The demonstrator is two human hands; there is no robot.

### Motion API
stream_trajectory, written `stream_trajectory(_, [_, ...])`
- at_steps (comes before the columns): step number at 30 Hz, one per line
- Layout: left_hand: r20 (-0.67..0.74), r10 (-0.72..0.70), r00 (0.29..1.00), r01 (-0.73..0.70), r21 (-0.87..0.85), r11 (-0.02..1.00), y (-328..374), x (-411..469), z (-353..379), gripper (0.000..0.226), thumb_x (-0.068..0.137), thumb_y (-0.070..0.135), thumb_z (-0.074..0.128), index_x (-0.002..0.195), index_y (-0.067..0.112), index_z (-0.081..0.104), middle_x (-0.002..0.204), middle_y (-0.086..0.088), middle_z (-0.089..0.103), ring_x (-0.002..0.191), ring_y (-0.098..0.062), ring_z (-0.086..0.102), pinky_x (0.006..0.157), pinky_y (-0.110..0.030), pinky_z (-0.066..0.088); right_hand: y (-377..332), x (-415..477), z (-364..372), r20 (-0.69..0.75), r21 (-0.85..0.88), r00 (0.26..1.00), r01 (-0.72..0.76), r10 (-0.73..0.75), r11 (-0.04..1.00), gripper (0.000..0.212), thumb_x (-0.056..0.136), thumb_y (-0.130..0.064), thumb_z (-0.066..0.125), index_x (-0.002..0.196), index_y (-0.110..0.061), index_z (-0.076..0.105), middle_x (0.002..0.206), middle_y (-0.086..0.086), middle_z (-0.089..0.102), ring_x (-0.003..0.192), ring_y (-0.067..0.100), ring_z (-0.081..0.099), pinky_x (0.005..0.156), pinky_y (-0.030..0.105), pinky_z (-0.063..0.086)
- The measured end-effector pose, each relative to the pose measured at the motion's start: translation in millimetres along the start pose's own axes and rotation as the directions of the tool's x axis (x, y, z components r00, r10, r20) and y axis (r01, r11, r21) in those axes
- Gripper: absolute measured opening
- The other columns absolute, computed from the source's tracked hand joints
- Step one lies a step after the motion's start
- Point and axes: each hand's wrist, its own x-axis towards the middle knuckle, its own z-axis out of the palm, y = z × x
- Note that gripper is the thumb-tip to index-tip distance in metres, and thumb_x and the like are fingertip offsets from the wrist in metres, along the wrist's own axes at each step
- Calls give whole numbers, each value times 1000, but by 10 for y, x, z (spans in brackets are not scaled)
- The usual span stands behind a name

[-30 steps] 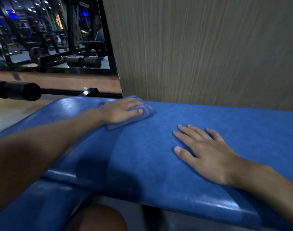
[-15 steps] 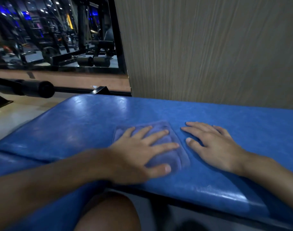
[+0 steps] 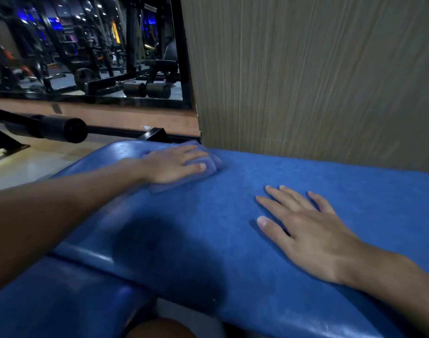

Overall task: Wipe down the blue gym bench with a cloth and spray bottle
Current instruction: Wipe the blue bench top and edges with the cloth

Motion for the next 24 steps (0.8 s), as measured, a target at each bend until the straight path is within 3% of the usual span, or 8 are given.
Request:
stream_trajectory(3, [-10, -68, 998, 68, -21, 997, -300, 187, -74, 72, 78, 91, 21, 137, 53, 39, 147, 20, 39, 139, -10, 36, 115, -50, 27, -6, 7, 3, -12, -13, 1000, 3, -3, 1000, 86, 74, -75, -12, 151, -42, 6, 160, -22, -6, 145, -1, -13, 120, 41, -6])
stream_trajectory(5, [-37, -127, 991, 127, 9, 992, -251, 179, -79, 85, 72, 95, 16, 141, 50, 36, 151, 17, 37, 140, -14, 34, 114, -53, 27, -3, 12, 14, -17, -19, 1000, 9, -9, 1000, 82, 77, -77, -10, 150, -43, 6, 160, -21, -5, 145, 0, -13, 120, 42, -6])
stream_trajectory(7, [-35, -148, 988, 150, 48, 988, -39, 22, -58, 81, 73, 92, 13, 143, 54, 29, 157, 20, 29, 145, -15, 27, 112, -59, 24, -10, 2, 14, -6, -19, 1000, 6, -6, 1000, 76, 80, -71, -7, 150, -43, 6, 161, -20, -5, 146, 1, -12, 120, 43, -5])
stream_trajectory(12, [53, 79, 995, -88, 174, 981, 694, -730, 114, 88, 66, 94, -7, 146, 61, 7, 164, 19, 3, 152, -15, 6, 118, -56, 14, -25, -5, -7, -2, -10, 1000, -4, 4, 1000, 60, 94, -61, 10, 151, -41, 11, 162, -18, 0, 147, 3, -8, 120, 43, -4])
stream_trajectory(15, [152, 237, 960, -267, 218, 939, 1120, -1295, 206, 75, 75, 83, 3, 146, 60, -5, 163, 20, -13, 151, -16, -10, 120, -50, 1, -23, 6, -4, -30, 18, 1000, -7, 8, 1000, 53, 98, -53, 15, 149, -42, 19, 161, -18, 7, 147, 3, -2, 120, 42, -2])
stream_trajectory(17, [125, 319, 940, -339, 217, 915, 1205, -1495, 227, 69, 81, 80, 10, 145, 59, -5, 163, 21, -13, 151, -16, -10, 118, -49, 0, -35, 33, -24, -44, 25, 999, -16, 17, 1000, 49, 100, -48, 19, 148, -42, 25, 160, -18, 13, 147, 3, 3, 120, 42, 1])
stream_trajectory(21, [148, 283, 948, -304, 144, 942, 983, -1279, 133, 69, 81, 78, 16, 147, 59, 4, 161, 28, -12, 150, -5, -11, 118, -42, -2, -166, 141, -92, -128, 57, 992, 3, 4, 998, 48, 100, -45, 25, 147, -36, 31, 157, -16, 24, 145, 2, 14, 119, 42, 8])
stream_trajectory(24, [82, 236, 968, -243, 95, 965, 602, -912, 62, 80, 79, 80, 16, 152, 48, 17, 163, 22, 3, 150, -2, -1, 122, -43, 6, -329, 260, -80, -105, 84, 994, 49, -40, 995, 53, 101, -45, 24, 152, -31, 22, 160, -15, 18, 146, 1, 8, 120, 39, 5])
